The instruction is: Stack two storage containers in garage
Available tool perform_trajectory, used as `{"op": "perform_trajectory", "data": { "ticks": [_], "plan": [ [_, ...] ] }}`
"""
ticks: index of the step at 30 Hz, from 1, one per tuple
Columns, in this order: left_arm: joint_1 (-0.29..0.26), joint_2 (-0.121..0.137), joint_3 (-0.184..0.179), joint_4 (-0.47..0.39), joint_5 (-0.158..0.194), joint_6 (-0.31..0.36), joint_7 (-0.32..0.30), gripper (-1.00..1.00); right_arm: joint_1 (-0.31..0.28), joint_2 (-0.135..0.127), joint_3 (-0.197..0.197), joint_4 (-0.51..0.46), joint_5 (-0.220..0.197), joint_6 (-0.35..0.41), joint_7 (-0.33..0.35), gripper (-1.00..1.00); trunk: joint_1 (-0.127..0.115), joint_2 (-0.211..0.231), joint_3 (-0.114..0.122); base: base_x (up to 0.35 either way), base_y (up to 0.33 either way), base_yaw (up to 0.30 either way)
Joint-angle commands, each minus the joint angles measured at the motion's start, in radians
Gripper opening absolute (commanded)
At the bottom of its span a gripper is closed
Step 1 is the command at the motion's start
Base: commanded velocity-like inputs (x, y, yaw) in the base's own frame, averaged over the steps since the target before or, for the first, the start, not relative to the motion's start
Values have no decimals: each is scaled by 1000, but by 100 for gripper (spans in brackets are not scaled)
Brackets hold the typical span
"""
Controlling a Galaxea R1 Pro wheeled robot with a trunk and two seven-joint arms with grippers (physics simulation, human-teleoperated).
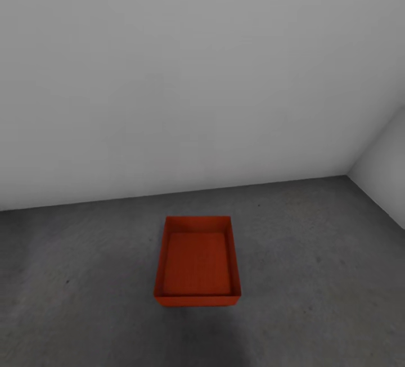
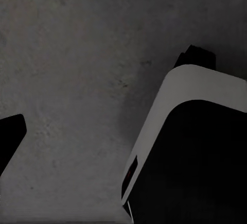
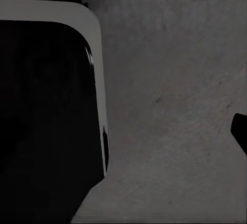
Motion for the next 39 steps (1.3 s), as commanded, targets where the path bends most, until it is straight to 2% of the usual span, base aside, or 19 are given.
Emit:
{"op": "perform_trajectory", "data": {
  "ticks": [1, 4, 5, 10, 35, 39],
  "plan": [
    [1, 0, 4, 0, 1, -1, 2, 100, 3, 1, 9, 3, -9, -7, 2, 100, -4, 7, 3, 0, 0, 0],
    [12, 0, 4, 0, 1, -26, 2, 100, 19, 7, 9, 3, -8, -9, 8, 100, -15, 28, 12, 0, 0, 0],
    [20, 0, 4, 0, 1, -37, 2, 100, 25, 18, 9, 3, -7, -9, 10, 100, -19, 35, 15, 0, 0, 0],
    [38, -3, 4, 1, 0, -43, 1, 100, 39, 27, 10, 3, -6, -12, 11, 100, -38, 70, 31, 0, 0, 0],
    [70, -9, 4, 0, 5, -56, -1, 100, 44, 26, 11, 3, -8, -37, 11, 100, -134, 245, 109, 0, 0, 0],
    [71, -9, 4, 0, 5, -58, -33, 100, 44, 27, 11, 3, -8, -37, 12, 100, -150, 273, 122, 0, 0, 0]
  ]
}}
